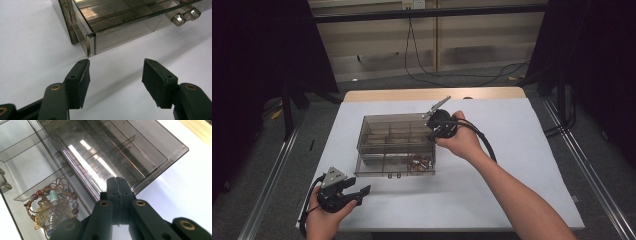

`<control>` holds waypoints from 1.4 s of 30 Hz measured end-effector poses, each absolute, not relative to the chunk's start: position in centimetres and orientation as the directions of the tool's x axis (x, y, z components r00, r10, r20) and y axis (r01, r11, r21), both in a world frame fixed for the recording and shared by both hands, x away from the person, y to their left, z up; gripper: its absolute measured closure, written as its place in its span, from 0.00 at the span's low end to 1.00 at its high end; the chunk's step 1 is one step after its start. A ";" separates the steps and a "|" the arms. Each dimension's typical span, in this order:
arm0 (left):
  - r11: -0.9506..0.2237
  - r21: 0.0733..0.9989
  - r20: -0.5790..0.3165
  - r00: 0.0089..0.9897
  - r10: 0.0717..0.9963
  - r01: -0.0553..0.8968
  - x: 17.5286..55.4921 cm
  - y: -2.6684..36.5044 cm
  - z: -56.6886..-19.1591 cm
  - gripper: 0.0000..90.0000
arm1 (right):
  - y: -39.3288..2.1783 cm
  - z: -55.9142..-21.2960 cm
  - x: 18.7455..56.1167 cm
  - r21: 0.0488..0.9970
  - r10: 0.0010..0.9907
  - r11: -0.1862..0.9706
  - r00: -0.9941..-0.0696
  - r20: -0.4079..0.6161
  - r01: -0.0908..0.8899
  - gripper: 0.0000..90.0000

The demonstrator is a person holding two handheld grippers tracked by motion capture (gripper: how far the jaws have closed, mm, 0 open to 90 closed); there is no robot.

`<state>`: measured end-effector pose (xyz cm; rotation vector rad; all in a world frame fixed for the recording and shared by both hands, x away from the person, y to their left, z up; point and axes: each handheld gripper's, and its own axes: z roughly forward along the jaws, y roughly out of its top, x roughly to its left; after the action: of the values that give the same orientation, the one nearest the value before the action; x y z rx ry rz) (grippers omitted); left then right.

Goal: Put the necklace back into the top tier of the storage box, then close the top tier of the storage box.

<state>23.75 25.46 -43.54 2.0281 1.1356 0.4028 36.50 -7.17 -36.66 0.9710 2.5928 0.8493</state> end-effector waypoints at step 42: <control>-0.273 0.761 -0.133 0.553 0.822 0.589 22.6 24.1 -42.4 0.82 | -7.3 -36.7 36.2 0.596 0.665 0.602 -0.747 -0.008 0.531 1.00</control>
<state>22.60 24.14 -42.42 1.9826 1.1370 0.3675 36.22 -7.31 -36.67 0.9870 2.6010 0.8559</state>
